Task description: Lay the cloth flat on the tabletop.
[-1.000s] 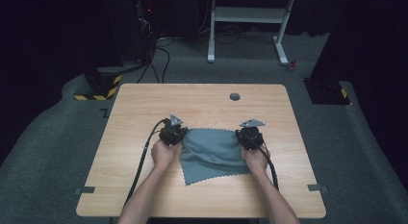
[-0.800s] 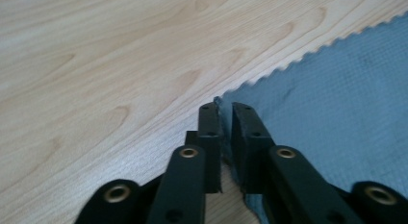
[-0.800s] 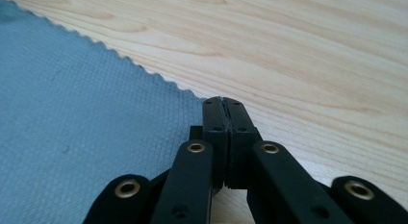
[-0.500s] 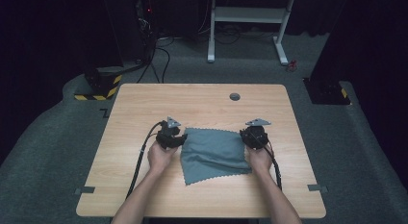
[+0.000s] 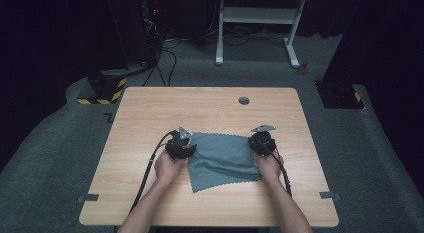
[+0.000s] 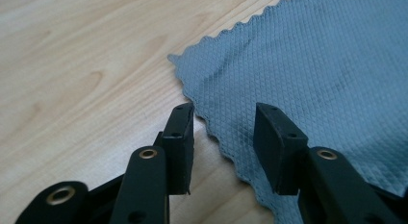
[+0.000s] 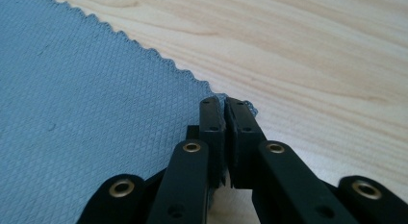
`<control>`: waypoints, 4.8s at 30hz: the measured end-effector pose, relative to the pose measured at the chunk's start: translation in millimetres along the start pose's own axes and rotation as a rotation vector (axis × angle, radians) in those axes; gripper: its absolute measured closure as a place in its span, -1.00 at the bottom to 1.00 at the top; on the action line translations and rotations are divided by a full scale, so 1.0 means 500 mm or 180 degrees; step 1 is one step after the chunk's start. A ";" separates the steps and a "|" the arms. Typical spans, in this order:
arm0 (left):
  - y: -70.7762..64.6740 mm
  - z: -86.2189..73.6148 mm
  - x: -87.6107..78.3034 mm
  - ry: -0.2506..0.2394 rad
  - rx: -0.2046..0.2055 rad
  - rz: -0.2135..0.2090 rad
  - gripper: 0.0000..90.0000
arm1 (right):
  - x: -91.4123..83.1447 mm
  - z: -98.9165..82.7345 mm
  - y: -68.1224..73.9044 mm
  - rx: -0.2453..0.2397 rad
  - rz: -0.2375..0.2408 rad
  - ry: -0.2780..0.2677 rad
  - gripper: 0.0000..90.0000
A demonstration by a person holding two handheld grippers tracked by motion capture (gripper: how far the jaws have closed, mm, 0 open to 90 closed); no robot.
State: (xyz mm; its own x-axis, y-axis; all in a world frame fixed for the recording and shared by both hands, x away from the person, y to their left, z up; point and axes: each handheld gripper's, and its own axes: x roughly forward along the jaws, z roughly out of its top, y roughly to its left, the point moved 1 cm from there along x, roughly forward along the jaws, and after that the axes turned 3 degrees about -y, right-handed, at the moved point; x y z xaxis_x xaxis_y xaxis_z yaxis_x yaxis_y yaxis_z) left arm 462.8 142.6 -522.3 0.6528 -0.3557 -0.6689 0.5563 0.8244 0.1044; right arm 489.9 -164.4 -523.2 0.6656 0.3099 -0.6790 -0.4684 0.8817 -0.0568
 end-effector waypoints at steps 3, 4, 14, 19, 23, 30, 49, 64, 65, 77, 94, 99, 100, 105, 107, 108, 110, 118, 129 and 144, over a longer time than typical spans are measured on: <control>0.011 0.006 0.008 0.0020 -0.0082 0.0049 0.27 | 0.013 0.018 0.001 -0.0082 -0.0082 0.0086 0.92; 0.015 0.008 0.010 0.0038 -0.0149 0.0040 0.22 | 0.023 0.032 0.002 -0.0133 -0.0156 0.0148 0.90; -0.023 -0.020 -0.071 -0.0160 -0.0212 -0.0345 0.14 | -0.055 0.007 0.000 -0.0040 0.0095 -0.0035 0.68; -0.090 -0.069 -0.143 -0.0158 -0.0010 -0.0713 0.33 | -0.163 -0.062 0.030 -0.0222 0.0482 -0.0257 0.80; -0.121 -0.085 -0.153 -0.0087 0.0113 -0.0777 0.46 | -0.202 -0.099 0.052 -0.0245 0.0605 -0.0377 0.81; -0.149 -0.095 -0.146 0.0018 0.0234 -0.0674 0.57 | -0.208 -0.163 0.078 -0.0441 0.0597 -0.0226 0.80; -0.144 -0.104 -0.146 0.0099 0.0208 -0.0797 1.00 | -0.198 -0.174 0.098 -0.0683 0.0500 -0.0030 0.99; -0.145 -0.106 -0.182 -0.0044 0.0264 -0.0819 0.63 | -0.228 -0.179 0.113 -0.0715 0.0623 -0.0148 0.94; -0.150 -0.106 -0.174 -0.0018 0.0266 -0.0797 0.58 | -0.227 -0.179 0.112 -0.0700 0.0630 -0.0151 0.90; -0.158 -0.111 -0.156 0.0090 0.0401 -0.0769 1.00 | -0.210 -0.183 0.121 -0.0800 0.0627 -0.0031 0.96; -0.134 -0.135 -0.198 0.0180 0.0306 -0.1015 0.88 | -0.243 -0.194 0.153 -0.0915 0.0999 0.0067 0.89; -0.124 -0.116 -0.191 0.0006 0.0197 -0.0837 0.45 | -0.250 -0.165 0.131 -0.0692 0.0932 -0.0166 0.79; -0.121 -0.110 -0.185 -0.0021 0.0175 -0.0774 0.41 | -0.245 -0.158 0.125 -0.0646 0.0890 -0.0193 0.78; -0.097 -0.083 -0.133 -0.0045 -0.0019 -0.0524 0.28 | -0.175 -0.115 0.087 -0.0471 0.0566 -0.0124 0.81; -0.090 -0.077 -0.119 -0.0042 -0.0052 -0.0481 0.27 | -0.151 -0.105 0.084 -0.0423 0.0548 -0.0089 0.81; -0.087 -0.075 -0.112 -0.0015 -0.0017 -0.0443 0.27 | -0.146 -0.103 0.085 -0.0444 0.0541 -0.0073 0.80; -0.082 -0.075 -0.102 0.0007 -0.0010 -0.0392 0.26 | -0.131 -0.103 0.090 -0.0517 0.0510 -0.0008 0.80; -0.054 -0.065 -0.091 0.0130 -0.0008 -0.0330 0.23 | -0.117 -0.094 0.073 -0.0557 0.0467 0.0073 0.74; -0.011 -0.021 -0.044 -0.0024 -0.0214 -0.0253 0.22 | -0.076 -0.043 0.022 -0.0064 0.0247 -0.0111 0.72; 0.043 0.019 0.030 0.0042 -0.0545 0.0048 0.26 | 0.011 0.013 -0.004 0.0209 -0.0076 0.0045 0.59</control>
State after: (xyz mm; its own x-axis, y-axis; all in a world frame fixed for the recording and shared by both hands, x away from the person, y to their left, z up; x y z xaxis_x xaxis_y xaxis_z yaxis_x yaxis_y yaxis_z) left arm 489.7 150.8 -523.1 0.6528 -0.3378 -0.6780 0.4499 0.8930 -0.0118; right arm 498.1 -162.0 -522.0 0.6677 0.2838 -0.6882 -0.4129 0.9104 -0.0253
